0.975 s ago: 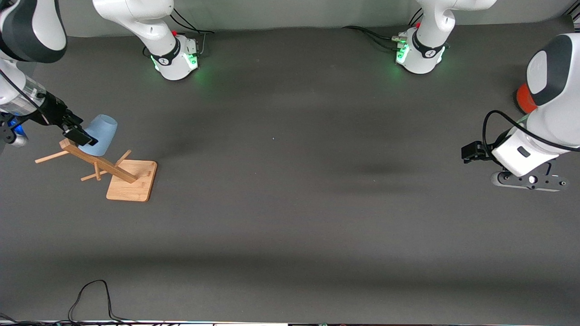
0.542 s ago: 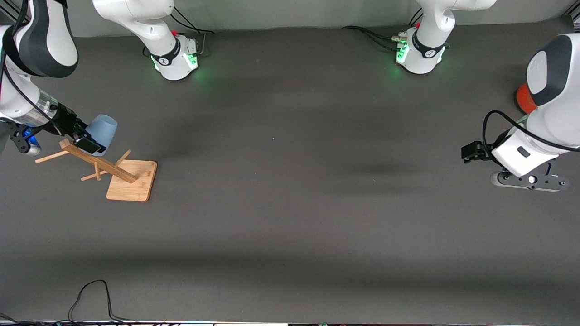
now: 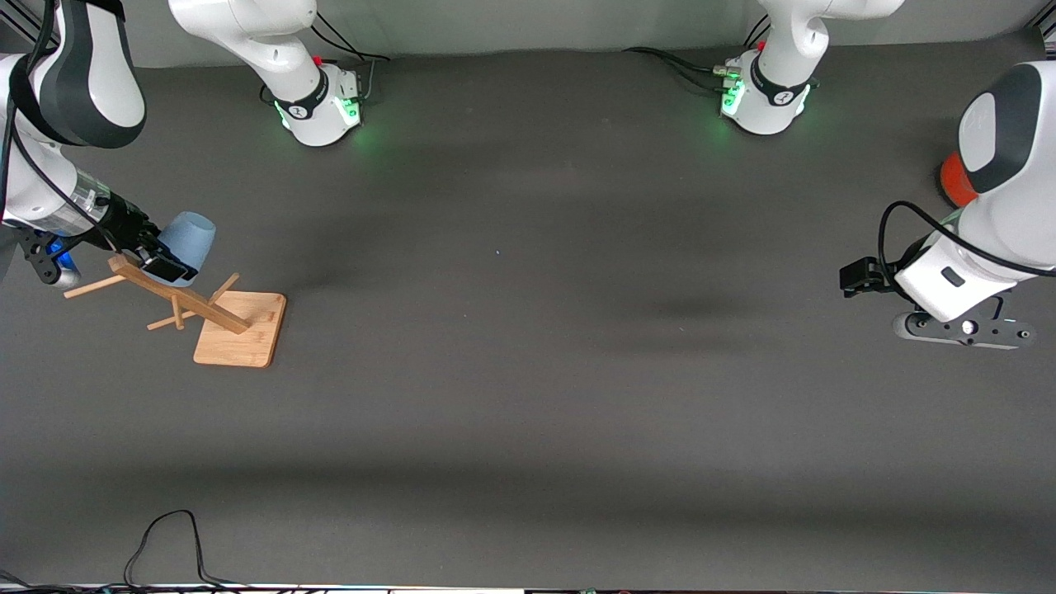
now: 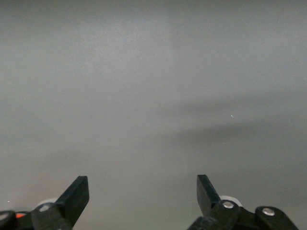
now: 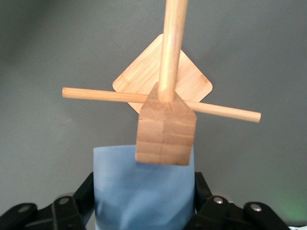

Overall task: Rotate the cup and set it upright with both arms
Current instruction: 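Close the right gripper on the blue cup's base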

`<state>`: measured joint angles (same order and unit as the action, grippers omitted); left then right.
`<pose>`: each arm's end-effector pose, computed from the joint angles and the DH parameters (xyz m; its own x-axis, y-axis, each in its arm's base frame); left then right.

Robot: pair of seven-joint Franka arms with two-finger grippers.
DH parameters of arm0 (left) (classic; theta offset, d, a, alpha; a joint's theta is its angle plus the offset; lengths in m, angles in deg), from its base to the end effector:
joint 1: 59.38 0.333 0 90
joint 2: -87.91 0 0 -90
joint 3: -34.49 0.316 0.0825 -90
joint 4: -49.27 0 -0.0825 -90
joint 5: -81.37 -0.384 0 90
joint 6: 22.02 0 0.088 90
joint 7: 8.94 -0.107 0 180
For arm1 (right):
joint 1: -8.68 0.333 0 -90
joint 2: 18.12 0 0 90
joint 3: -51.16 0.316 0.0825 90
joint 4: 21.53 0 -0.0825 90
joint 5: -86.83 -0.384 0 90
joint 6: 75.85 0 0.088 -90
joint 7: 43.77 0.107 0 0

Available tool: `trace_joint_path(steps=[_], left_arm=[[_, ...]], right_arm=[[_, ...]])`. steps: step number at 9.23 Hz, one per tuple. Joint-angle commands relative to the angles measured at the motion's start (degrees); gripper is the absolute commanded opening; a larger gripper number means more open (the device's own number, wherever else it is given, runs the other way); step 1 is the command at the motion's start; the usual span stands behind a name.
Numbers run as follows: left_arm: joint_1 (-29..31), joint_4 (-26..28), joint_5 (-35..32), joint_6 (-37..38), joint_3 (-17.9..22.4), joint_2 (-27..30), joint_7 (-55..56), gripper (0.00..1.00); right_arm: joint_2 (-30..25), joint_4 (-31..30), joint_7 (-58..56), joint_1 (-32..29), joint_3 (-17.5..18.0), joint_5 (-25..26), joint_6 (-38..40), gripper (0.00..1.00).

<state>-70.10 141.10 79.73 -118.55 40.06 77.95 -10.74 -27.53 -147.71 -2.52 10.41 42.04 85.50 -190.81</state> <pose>0.6038 -0.0557 0.5182 0.9880 -0.1237 -0.0923 -0.1280 -0.9909 -0.0419 0.4904 -0.0642 0.4482 0.6543 -0.7541 -0.0563 -0.7558 -0.6547 -0.0126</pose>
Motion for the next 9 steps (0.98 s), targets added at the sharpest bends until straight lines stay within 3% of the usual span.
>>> trace_joint_path(steps=[1,6,9], left_arm=[[-0.44,-0.95,0.24,1.08,0.32,-0.33,-0.75,1.00],[-0.44,-0.86,0.24,1.08,0.32,-0.41,-0.75,1.00],[-0.44,-0.86,0.24,1.08,0.32,-0.33,-0.75,1.00]], right_arm=[[-1.39,0.49,0.67,0.73,-0.46,-0.87,1.93,0.62],[-7.01,3.83,4.17,1.17,0.41,-0.87,13.43,0.62],[-9.66,4.10,16.53,10.00,0.60,-1.13,16.00,0.62]])
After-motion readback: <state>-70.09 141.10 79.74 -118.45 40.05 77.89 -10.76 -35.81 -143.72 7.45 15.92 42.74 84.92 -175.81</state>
